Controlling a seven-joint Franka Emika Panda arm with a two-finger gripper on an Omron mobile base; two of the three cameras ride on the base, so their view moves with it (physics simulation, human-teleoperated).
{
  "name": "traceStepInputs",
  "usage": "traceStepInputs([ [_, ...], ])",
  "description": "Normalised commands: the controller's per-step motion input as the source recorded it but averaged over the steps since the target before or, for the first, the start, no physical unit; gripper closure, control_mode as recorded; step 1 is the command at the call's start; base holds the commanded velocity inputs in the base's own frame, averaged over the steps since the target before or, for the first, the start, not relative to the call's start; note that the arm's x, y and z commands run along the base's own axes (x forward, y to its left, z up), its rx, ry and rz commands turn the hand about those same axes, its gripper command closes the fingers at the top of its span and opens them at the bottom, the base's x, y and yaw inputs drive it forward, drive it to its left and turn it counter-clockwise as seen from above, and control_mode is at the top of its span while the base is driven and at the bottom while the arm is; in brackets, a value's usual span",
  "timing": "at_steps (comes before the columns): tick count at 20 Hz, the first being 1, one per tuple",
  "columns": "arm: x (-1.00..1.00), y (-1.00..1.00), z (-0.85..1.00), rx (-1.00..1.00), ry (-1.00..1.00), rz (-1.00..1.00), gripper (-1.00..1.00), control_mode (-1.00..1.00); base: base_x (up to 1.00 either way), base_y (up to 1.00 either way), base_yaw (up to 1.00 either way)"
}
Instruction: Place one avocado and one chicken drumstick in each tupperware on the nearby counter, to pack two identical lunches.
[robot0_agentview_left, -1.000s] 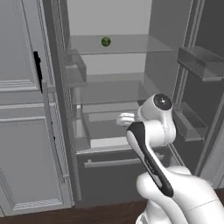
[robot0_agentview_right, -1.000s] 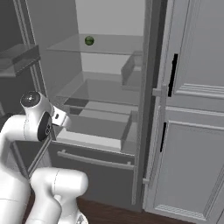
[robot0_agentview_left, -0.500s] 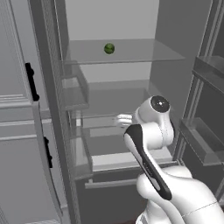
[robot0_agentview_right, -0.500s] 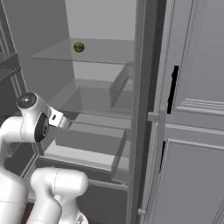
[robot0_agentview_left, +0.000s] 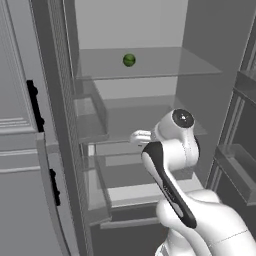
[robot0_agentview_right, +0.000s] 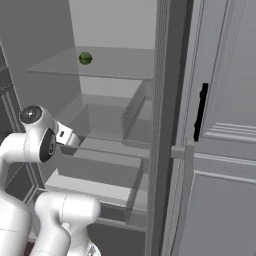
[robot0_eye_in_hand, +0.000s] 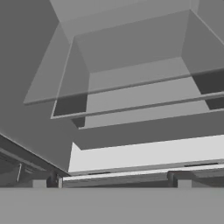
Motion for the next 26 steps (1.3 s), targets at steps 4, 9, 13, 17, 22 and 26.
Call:
traceStepInputs([
  [4,0.00,0.00,0.00,0.00,0.00,0.00,-1.00,1.00,0.53,0.23,-0.02],
  [9,0.00,0.00,0.00,0.00,0.00,0.00,-1.00,1.00,0.50,0.00,-0.01],
  [13,-0.07,-0.08,0.75,-0.01,-0.17,-0.08,-1.00,-1.00,0.00,0.00,-0.01],
  [17,-0.59,-0.29,1.00,-0.07,-0.43,-0.14,-1.00,-1.00,0.00,0.00,0.00],
  [22,-0.65,-0.37,1.00,-0.03,-0.40,-0.11,-1.00,-1.00,0.00,0.00,0.00],
  [26,-0.62,-0.17,1.00,0.00,-0.15,-0.06,-1.00,-1.00,0.00,0.00,0.00],
])
